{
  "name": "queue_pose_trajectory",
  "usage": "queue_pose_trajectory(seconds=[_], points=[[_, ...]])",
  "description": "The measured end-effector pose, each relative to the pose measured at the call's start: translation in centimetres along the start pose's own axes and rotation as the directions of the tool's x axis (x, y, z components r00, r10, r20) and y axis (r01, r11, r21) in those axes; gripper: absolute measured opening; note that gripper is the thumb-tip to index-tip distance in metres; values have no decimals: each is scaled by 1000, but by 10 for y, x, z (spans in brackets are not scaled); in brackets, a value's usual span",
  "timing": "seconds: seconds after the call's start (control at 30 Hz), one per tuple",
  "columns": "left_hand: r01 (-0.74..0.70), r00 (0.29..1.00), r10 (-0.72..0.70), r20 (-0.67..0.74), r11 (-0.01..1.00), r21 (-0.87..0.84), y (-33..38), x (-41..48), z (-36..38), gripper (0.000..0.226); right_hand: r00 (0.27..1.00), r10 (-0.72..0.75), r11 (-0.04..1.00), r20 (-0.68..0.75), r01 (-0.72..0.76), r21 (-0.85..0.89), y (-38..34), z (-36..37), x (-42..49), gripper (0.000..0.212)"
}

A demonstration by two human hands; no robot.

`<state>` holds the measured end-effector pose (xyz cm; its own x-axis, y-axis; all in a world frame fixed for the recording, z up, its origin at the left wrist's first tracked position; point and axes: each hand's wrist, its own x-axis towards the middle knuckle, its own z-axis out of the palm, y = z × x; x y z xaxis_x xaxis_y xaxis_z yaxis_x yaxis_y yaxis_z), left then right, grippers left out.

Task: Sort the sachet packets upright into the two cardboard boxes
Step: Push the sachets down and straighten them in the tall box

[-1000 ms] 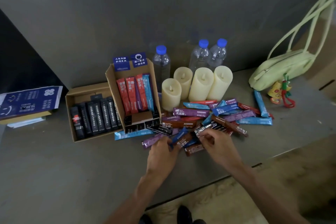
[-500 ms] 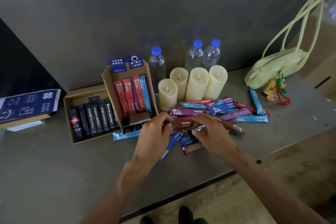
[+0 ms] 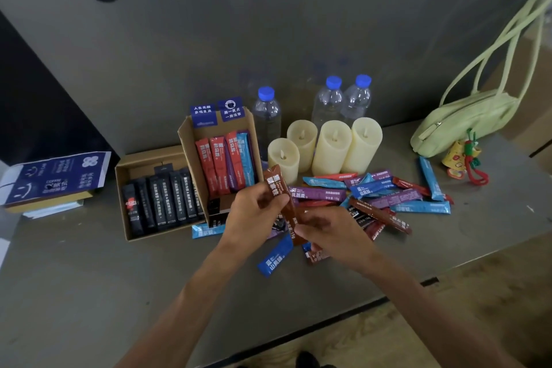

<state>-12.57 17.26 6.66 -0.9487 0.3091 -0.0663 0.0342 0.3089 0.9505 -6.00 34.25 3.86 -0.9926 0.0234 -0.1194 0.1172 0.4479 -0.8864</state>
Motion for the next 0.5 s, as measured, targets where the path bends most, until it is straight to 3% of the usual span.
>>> queue_pose_trajectory(seconds=[0.2, 0.4, 0.5], points=[[-6, 997, 8, -72, 1000, 22, -5, 2, -21, 8, 998, 18, 1000, -67, -19, -13, -19, 24, 10, 17], [84, 914, -37, -404, 991, 100, -26, 1, -63, 14, 992, -7, 1000, -123, 7, -3, -52, 69, 47, 12], [142, 876, -92, -474, 987, 71, -39, 9, -86, 15, 992, -11, 1000, -122, 13, 20, -60, 96, 81, 3]])
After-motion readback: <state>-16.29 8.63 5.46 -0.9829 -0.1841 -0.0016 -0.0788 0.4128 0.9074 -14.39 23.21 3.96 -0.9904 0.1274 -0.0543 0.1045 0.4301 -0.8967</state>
